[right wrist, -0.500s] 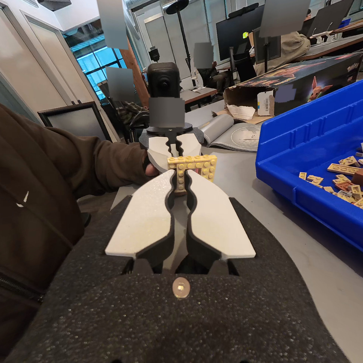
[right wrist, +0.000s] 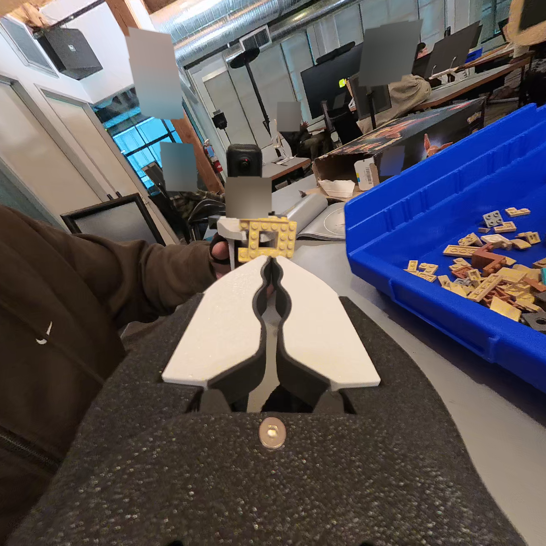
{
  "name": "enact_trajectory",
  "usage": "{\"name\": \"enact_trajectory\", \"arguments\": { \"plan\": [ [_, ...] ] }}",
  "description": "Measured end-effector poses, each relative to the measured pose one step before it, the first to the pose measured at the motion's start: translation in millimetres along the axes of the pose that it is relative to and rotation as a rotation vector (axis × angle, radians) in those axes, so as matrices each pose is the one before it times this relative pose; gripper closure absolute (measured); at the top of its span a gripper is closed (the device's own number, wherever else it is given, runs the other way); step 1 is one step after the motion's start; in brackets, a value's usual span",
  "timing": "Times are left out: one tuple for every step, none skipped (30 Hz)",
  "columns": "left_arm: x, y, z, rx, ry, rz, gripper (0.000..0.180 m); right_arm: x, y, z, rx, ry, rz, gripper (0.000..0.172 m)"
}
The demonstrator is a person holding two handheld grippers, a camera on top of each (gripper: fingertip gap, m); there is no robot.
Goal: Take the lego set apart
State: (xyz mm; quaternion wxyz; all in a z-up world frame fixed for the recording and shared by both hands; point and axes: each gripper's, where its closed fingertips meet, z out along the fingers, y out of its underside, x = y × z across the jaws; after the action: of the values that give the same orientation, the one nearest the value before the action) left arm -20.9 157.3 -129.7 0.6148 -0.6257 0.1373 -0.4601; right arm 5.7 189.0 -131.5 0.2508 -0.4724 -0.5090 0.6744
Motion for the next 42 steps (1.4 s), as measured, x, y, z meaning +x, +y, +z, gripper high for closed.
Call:
{"name": "enact_trajectory", "arguments": {
  "plan": [
    [1.25,3.35,2.15,-0.0180,-0.0002,0.0164,0.173,-3.17,2.48,2.85,-0.0110,-0.0061,-0.0124,0.172],
    [1.70,4.15,2.69,-0.0237,-0.0022,0.0247,0.173,-3.88,3.52,3.81,-0.0153,-0.0028,-0.0191,0.172],
    [1.15,3.60,2.53,-0.0244,-0.0097,0.0324,0.173,-3.91,4.22,4.06,-0.0206,0.0010,-0.0312,0.171],
    [0.11,3.04,2.17,-0.0258,-0.0219,0.0436,0.173,-3.18,4.03,3.75,-0.0221,0.0066,-0.0386,0.165],
    [-0.44,2.38,1.59,-0.0249,-0.0296,0.0539,0.173,-2.32,3.80,3.00,-0.0221,0.0097,-0.0379,0.162],
    [-0.83,1.51,1.24,-0.0205,-0.0354,0.0575,0.173,-2.12,2.89,2.31,-0.0169,0.0074,-0.0295,0.159],
    [-1.19,1.73,1.08,-0.0230,-0.0381,0.0578,0.173,-1.85,1.38,1.62,-0.0069,0.0027,-0.0164,0.155],
    [-1.47,2.44,1.13,-0.0281,-0.0394,0.0615,0.173,-0.74,0.86,1.16,-0.0032,0.0045,-0.0053,0.153],
    [-1.29,3.03,1.27,-0.0296,-0.0386,0.0622,0.173,1.64,1.16,1.14,-0.0062,0.0157,0.0005,0.149],
    [-0.01,3.23,1.50,-0.0288,-0.0280,0.0600,0.173,2.34,1.06,0.99,-0.0062,0.0177,0.0008,0.145],
    [0.34,3.28,1.56,-0.0267,-0.0235,0.0520,0.173,1.23,0.93,0.53,-0.0049,0.0091,0.0012,0.144],
    [0.59,2.97,1.50,-0.0234,-0.0185,0.0441,0.173,0.89,1.29,0.56,-0.0072,0.0062,0.0021,0.144],
    [1.23,2.63,1.44,-0.0203,-0.0114,0.0380,0.173,0.81,1.80,0.84,-0.0101,0.0079,-0.0012,0.144],
    [1.87,1.59,1.11,-0.0130,-0.0047,0.0330,0.173,0.13,2.15,0.85,-0.0122,0.0041,-0.0069,0.144],
    [0.69,1.18,0.35,-0.0087,-0.0079,0.0237,0.173,-0.40,0.94,0.09,-0.0052,0.0011,-0.0092,0.146],
    [0.50,-0.09,-0.46,0.0001,0.0020,0.0116,0.173,-0.70,0.19,-0.16,-0.0014,-0.0032,-0.0119,0.147],
    [0.62,-0.33,-0.52,0.0015,0.0099,-0.0052,0.173,-0.57,-0.05,-0.42,-0.0010,-0.0037,-0.0137,0.149],
    [0.41,-0.42,-0.34,0.0040,0.0081,-0.0077,0.173,-0.15,0.07,-0.26,-0.0025,-0.0020,-0.0147,0.149],
    [0.14,0.56,0.16,-0.0032,0.0041,-0.0014,0.173,-0.02,0.75,-0.22,-0.0056,0.0001,-0.0154,0.149],
    [0.39,0.62,0.11,-0.0037,0.0009,0.0078,0.173,-0.20,0.77,-0.24,-0.0048,-0.0002,-0.0167,0.149],
    [0.29,0.16,-0.10,-0.0024,-0.0009,0.0074,0.173,0.21,1.11,-0.55,-0.0058,0.0017,-0.0174,0.150],
    [-0.27,0.43,-0.19,-0.0038,-0.0006,-0.0004,0.173,0.57,1.34,-0.48,-0.0099,0.0041,-0.0174,0.151],
    [-1.34,1.10,0.04,-0.0061,-0.0035,-0.0091,0.172,1.08,0.92,-0.49,-0.0083,0.0097,-0.0121,0.156],
    [-0.90,-0.34,-0.78,0.0063,0.0042,-0.0102,0.172,0.21,0.26,-0.27,-0.0014,0.0028,-0.0096,0.156],
    [0.59,-0.52,-0.62,0.0072,0.0140,-0.0201,0.172,-0.47,-0.05,-0.17,0.0000,-0.0026,-0.0037,0.157],
    [0.82,-0.25,-0.32,0.0062,0.0125,-0.0165,0.172,-0.37,0.22,-0.29,-0.0006,-0.0042,-0.0009,0.157],
    [0.29,0.21,0.16,0.0015,0.0052,-0.0097,0.172,0.07,0.57,-0.06,-0.0014,-0.0028,-0.0013,0.157],
    [0.28,0.26,0.10,0.0001,0.0055,-0.0084,0.172,0.19,0.54,-0.24,-0.0009,-0.0021,-0.0017,0.157],
    [0.18,-0.05,-0.14,0.0022,0.0081,-0.0110,0.172,0.03,0.20,-0.15,-0.0006,-0.0016,-0.0026,0.157],
    [0.15,-0.41,-0.27,0.0046,0.0077,-0.0139,0.172,-0.11,-0.23,-0.14,0.0005,-0.0006,-0.0020,0.157],
    [0.67,-0.63,-0.37,0.0052,0.0097,-0.0129,0.172,-0.44,-0.39,-0.16,0.0011,-0.0021,-0.0021,0.157],
    [0.65,-0.32,-0.20,0.0027,0.0095,-0.0115,0.172,-0.39,0.04,-0.21,-0.0007,-0.0025,-0.0047,0.157],
    [0.41,0.50,0.15,-0.0025,0.0064,-0.0103,0.172,-0.02,0.51,-0.17,-0.0041,-0.0010,-0.0054,0.157],
    [0.39,0.42,0.13,-0.0018,0.0063,-0.0114,0.172,-0.14,0.50,-0.21,-0.0021,-0.0016,-0.0045,0.157],
    [0.40,0.13,0.00,0.0001,0.0082,-0.0144,0.172,-0.26,0.15,-0.17,-0.0001,-0.0028,-0.0026,0.157],
    [0.62,-0.28,-0.05,0.0035,0.0103,-0.0160,0.172,-0.37,-0.02,-0.19,0.0005,-0.0034,-0.0040,0.157],
    [0.65,0.17,-0.08,0.0014,0.0133,-0.0215,0.172,-0.36,0.30,-0.13,-0.0023,-0.0022,-0.0065,0.157],
    [0.53,0.34,-0.02,0.0011,0.0128,-0.0216,0.172,-0.42,0.26,-0.06,-0.0030,-0.0017,-0.0054,0.157],
    [0.67,0.03,-0.10,0.0042,0.0130,-0.0216,0.172,-0.43,0.05,-0.15,-0.0002,-0.0022,-0.0035,0.157],
    [0.70,-0.11,-0.17,0.0048,0.0149,-0.0256,0.173,-0.38,0.12,0.01,-0.0002,-0.0021,-0.0015,0.157],
    [0.39,0.18,-0.12,0.0043,0.0130,-0.0221,0.173,-0.29,0.13,0.01,-0.0011,-0.0019,-0.0019,0.157],
    [0.41,0.28,-0.05,0.0028,0.0118,-0.0216,0.173,-0.21,0.33,-0.03,-0.0019,-0.0018,-0.0029,0.157]
  ]
}}
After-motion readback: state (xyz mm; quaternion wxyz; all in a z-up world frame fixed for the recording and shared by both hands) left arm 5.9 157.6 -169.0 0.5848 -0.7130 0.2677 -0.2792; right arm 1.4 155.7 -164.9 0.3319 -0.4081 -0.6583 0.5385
